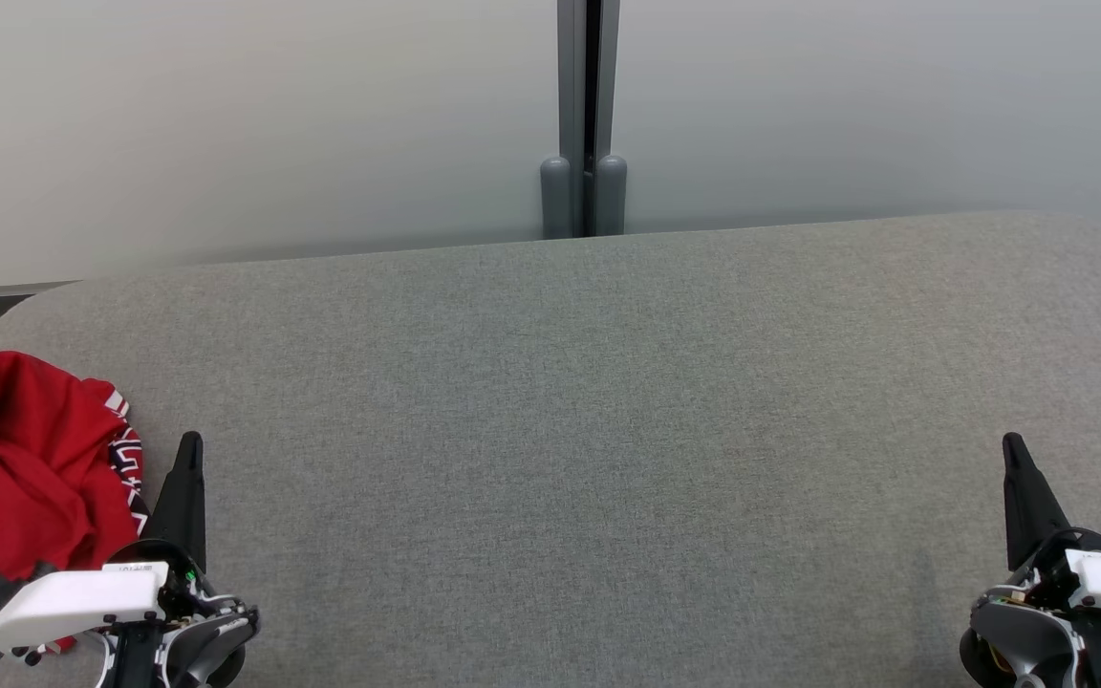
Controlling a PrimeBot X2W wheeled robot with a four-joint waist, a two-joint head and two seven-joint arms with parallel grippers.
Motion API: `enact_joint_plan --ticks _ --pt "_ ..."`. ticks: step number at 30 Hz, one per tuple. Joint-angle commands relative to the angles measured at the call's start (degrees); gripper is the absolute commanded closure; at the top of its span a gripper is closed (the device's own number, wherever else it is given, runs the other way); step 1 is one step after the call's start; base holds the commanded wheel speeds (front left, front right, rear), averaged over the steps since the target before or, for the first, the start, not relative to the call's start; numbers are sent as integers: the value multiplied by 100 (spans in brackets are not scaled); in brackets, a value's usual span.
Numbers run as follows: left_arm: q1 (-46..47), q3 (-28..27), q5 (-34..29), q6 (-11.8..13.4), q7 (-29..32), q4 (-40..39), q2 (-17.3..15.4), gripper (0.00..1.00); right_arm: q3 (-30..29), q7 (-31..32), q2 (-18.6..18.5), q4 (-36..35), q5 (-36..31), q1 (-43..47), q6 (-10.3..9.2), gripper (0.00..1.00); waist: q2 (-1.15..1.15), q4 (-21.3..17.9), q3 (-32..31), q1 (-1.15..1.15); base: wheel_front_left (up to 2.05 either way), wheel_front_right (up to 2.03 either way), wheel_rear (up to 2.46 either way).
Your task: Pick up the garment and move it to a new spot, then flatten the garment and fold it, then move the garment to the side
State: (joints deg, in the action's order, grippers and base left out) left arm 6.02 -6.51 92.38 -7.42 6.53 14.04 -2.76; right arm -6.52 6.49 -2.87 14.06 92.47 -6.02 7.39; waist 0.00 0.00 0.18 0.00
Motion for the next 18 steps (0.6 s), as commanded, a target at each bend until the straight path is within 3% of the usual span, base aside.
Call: enact_joint_plan --ticks 1,18 --pt "65 -12 -5 -20 10 1 -20 100 4 0 -7 4 -34 -67 27 100 0 0 0 0 0 0 0" --pt "66 -12 -5 -20 10 1 -20 100 4 0 -7 4 -35 -67 27 100 0 0 0 0 0 0 0"
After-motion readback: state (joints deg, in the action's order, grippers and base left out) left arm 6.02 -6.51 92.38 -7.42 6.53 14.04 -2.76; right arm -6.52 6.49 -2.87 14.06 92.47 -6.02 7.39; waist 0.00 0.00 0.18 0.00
